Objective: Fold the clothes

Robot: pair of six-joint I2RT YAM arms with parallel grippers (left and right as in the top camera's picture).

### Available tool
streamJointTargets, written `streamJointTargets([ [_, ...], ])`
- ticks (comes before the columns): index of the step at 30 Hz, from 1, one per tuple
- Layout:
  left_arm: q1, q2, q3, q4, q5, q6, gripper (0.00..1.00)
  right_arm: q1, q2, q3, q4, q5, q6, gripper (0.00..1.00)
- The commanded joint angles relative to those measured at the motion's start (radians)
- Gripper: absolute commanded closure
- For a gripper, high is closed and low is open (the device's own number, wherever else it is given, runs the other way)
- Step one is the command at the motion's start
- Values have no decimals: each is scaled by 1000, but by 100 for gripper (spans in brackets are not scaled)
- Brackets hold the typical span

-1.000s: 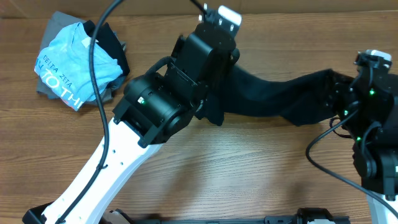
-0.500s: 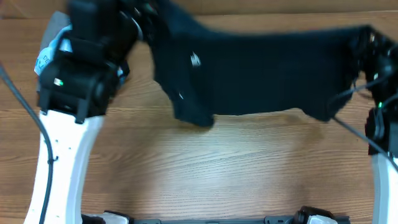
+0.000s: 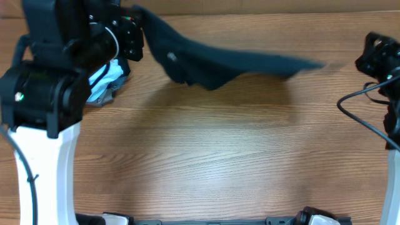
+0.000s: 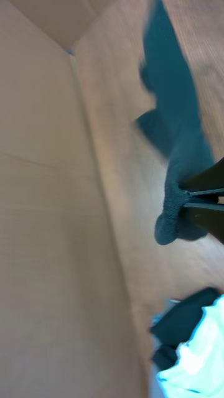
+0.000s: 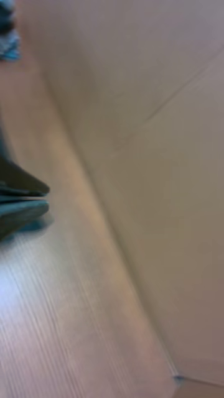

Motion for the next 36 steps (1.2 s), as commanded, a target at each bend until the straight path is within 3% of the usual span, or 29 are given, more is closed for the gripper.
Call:
streamJointTargets([
  [1, 4, -2, 3, 1, -21, 28, 96, -5, 8, 14, -17, -39, -55, 96],
  [9, -10, -105, 58, -22, -21, 53, 96, 15, -67, 25, -104, -217, -53, 93],
  [11, -10, -114, 58, -31, -21, 52, 96, 39, -53, 23, -163, -258, -50, 78],
  [13, -11, -114, 58, -38, -16, 53, 96, 74, -24, 18, -223, -294, -50, 69],
  [18, -43, -107, 58, -29, -8, 54, 96, 193, 103, 5, -323, -320, -16, 54],
  [23, -85, -108, 58, 10, -111, 65, 96, 322, 278, -23, -328, -382, -16, 52],
  [28, -111, -108, 58, 24, -122, 65, 96, 456, 445, -33, -295, -466, -16, 47],
  [31, -130, -108, 58, 32, -144, 65, 96, 534, 530, -33, -235, -459, 6, 43],
  [34, -142, -109, 58, 34, -172, 72, 96, 598, 598, -33, -185, -311, -13, 39],
  [36, -142, -109, 58, 35, -175, 72, 96, 636, 625, -34, -137, -181, -134, 37],
])
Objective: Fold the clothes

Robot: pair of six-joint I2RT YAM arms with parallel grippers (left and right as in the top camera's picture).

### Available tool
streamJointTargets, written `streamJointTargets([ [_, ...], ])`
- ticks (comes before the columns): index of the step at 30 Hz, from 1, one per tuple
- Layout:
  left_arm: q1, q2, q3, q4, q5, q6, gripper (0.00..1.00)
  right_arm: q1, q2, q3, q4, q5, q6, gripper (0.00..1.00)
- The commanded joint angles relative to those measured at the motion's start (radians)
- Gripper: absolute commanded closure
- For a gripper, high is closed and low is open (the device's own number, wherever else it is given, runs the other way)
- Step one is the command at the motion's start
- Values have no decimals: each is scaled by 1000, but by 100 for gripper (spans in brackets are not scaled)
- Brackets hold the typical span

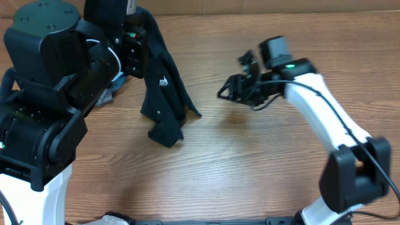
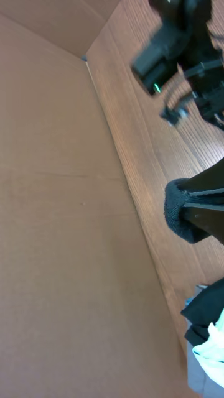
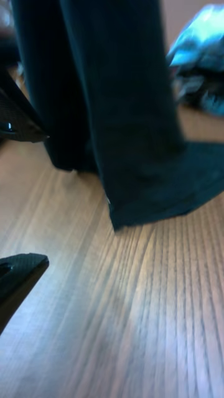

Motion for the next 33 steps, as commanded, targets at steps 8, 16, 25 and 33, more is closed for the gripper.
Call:
streamJointTargets([
  [8, -6, -6, 13, 29, -35, 20, 96, 153, 29, -1, 146, 183, -340, 36],
  [16, -6, -15, 13, 50, -43, 20, 96, 244, 51, -9, 126, 289, -365, 37],
  [25, -6, -19, 27, 66, -42, 19, 96, 291, 58, -115, 342, 269, -306, 35],
  [33, -6, -19, 38, 64, -43, 19, 96, 307, 61, -160, 488, 303, -243, 63],
])
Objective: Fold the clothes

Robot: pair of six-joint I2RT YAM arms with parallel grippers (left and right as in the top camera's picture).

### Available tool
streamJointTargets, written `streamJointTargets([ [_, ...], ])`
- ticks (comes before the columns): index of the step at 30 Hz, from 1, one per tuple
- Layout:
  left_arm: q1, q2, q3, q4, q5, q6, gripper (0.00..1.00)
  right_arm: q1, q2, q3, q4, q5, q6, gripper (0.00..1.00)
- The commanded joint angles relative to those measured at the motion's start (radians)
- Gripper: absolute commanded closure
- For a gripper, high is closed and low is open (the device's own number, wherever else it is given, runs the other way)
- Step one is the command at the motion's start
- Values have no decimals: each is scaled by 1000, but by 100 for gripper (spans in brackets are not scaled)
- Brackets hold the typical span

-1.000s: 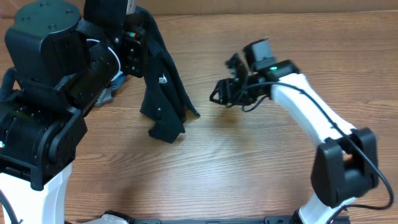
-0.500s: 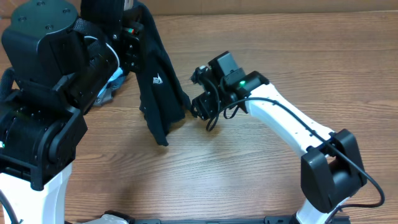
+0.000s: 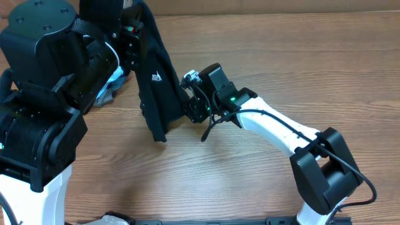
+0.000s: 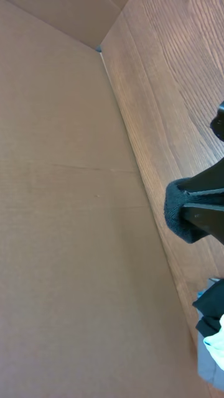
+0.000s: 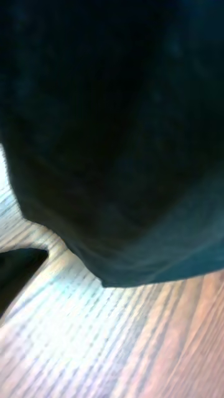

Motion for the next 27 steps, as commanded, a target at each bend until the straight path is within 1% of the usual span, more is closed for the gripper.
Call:
streamJointTargets([
  [1, -4, -19, 37, 10, -14, 19, 96, 2, 5, -10, -7, 66, 33, 71],
  [3, -4, -20, 42, 10, -14, 19, 96, -3, 5, -10, -16, 138, 33, 84],
  [5, -4, -21, 47, 11, -14, 20, 96, -13, 4, -10, -21, 154, 33, 95],
  [9, -4, -21, 54, 9, -23, 21, 96, -46, -13, 3, -77, 162, 36, 96],
  [13, -4, -21, 54, 0, -25, 24, 96, -104, -89, 32, -156, 162, 88, 96],
  [18, -3, -21, 54, -34, -48, 28, 96, -207, -296, 37, -232, 183, 165, 96],
  [20, -3, -21, 54, -63, -75, 51, 96, -264, -402, 49, -277, 183, 187, 96],
  [24, -2, -21, 54, -131, -174, 65, 96, -371, -595, 89, -362, 181, 185, 96],
  [27, -2, -21, 54, -153, -159, 65, 96, -449, -720, 134, -411, 181, 186, 96],
])
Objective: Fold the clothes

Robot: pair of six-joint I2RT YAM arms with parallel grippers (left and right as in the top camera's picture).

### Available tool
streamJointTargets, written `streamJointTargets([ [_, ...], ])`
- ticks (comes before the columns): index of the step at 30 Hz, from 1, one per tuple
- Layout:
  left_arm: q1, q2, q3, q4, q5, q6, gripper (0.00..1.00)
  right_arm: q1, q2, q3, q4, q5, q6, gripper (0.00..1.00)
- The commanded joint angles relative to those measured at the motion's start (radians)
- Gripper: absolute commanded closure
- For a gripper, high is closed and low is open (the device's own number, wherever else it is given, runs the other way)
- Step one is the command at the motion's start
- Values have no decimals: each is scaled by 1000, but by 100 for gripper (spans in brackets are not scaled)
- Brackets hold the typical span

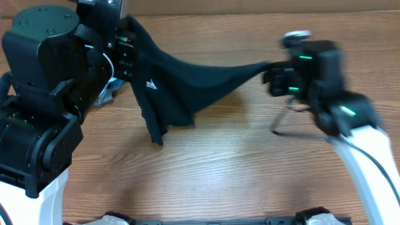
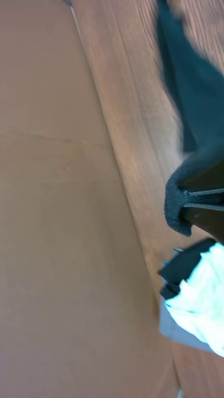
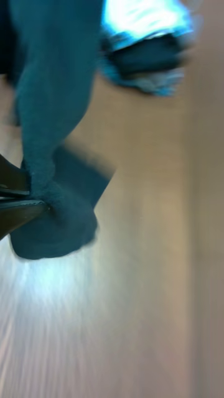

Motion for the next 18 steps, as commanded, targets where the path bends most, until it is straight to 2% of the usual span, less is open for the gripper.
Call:
streamJointTargets([
  [1, -2, -24, 24, -4, -27, 29, 96, -64, -133, 71, -36, 2, 16, 96],
  [10, -2, -143, 49, -85, -29, 2, 96, -117, -327, 287, -221, 54, 73, 96],
  [14, -2, -153, 48, -108, -45, -2, 96, -117, -328, 320, -238, 63, 75, 96],
  [18, -2, -65, 48, -96, -43, -2, 96, -117, -285, 319, -235, 132, 99, 96],
])
